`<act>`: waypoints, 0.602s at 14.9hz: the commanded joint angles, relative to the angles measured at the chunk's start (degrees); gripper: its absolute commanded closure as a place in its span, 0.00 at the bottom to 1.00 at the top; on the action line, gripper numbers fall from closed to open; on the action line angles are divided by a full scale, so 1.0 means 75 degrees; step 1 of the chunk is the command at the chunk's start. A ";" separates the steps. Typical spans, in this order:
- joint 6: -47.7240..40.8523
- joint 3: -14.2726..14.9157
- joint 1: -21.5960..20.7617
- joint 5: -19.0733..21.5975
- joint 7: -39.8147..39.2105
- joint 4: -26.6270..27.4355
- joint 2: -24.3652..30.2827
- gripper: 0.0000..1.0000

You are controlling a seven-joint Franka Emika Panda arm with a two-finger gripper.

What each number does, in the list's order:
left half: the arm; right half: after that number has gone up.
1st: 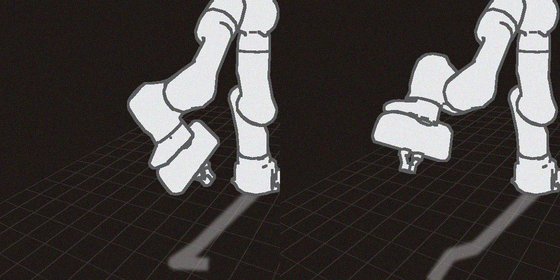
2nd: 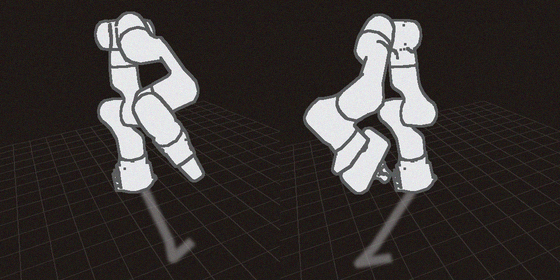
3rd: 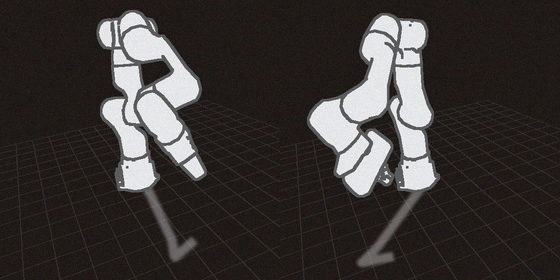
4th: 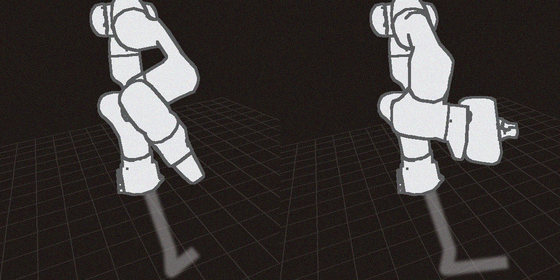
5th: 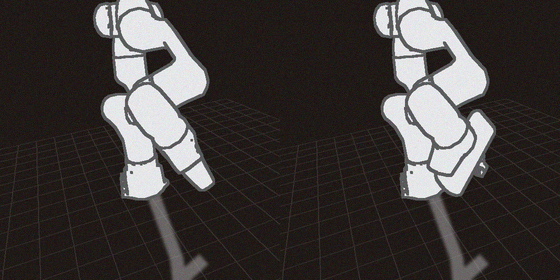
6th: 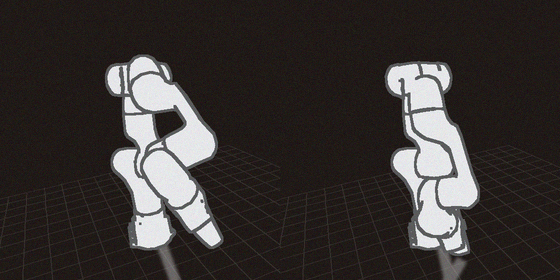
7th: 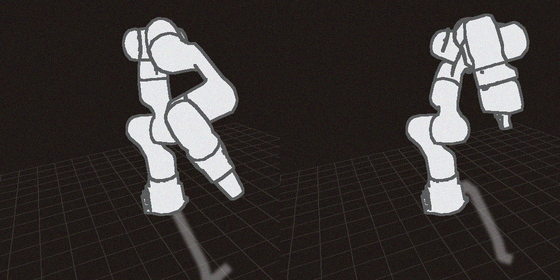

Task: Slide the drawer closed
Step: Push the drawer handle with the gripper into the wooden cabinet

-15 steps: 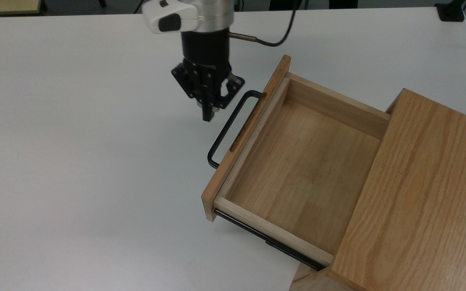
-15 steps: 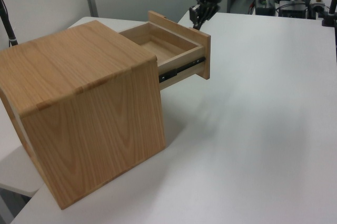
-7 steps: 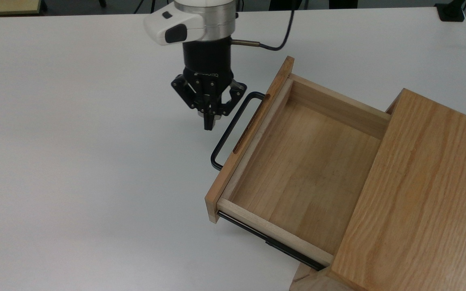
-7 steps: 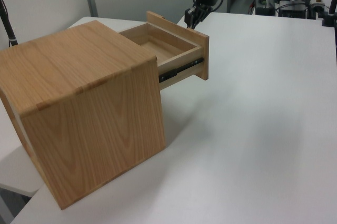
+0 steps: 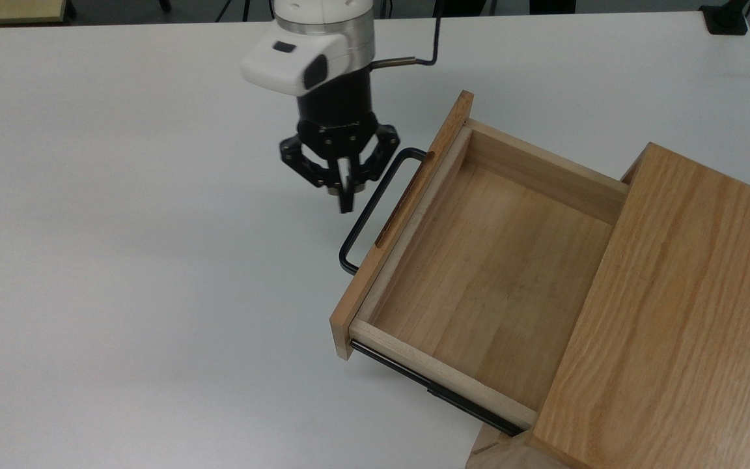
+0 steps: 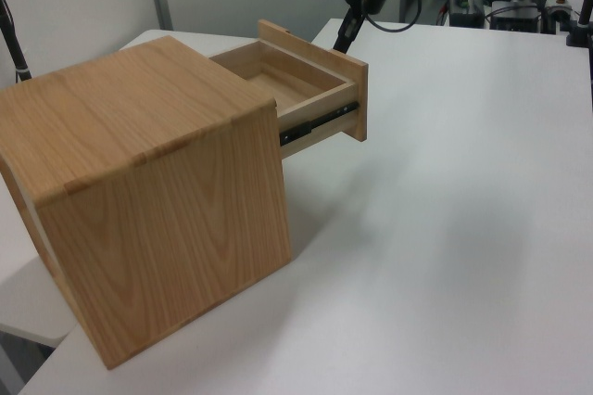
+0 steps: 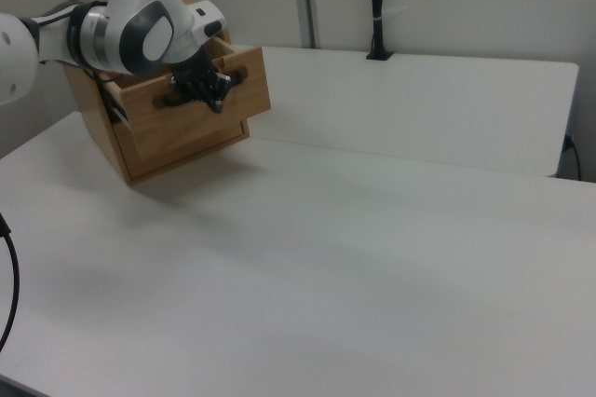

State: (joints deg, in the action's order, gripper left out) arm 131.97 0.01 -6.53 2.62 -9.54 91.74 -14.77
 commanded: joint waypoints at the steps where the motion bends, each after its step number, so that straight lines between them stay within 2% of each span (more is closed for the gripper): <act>1: -0.0206 -0.0071 0.0003 0.1217 -0.2528 -0.0126 -0.0128 1.00; 3: -0.0206 -0.0083 -0.0020 0.1501 -0.3365 -0.0126 -0.0140 1.00; 5: -0.0171 -0.0118 -0.0090 0.1537 -0.3649 -0.0126 -0.0163 1.00; 9: 0.0145 -0.0621 -0.0102 0.1537 -0.4013 -0.0430 -0.0572 1.00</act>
State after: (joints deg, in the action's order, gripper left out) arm 131.98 -2.26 -6.81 12.97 -36.67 91.45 -15.65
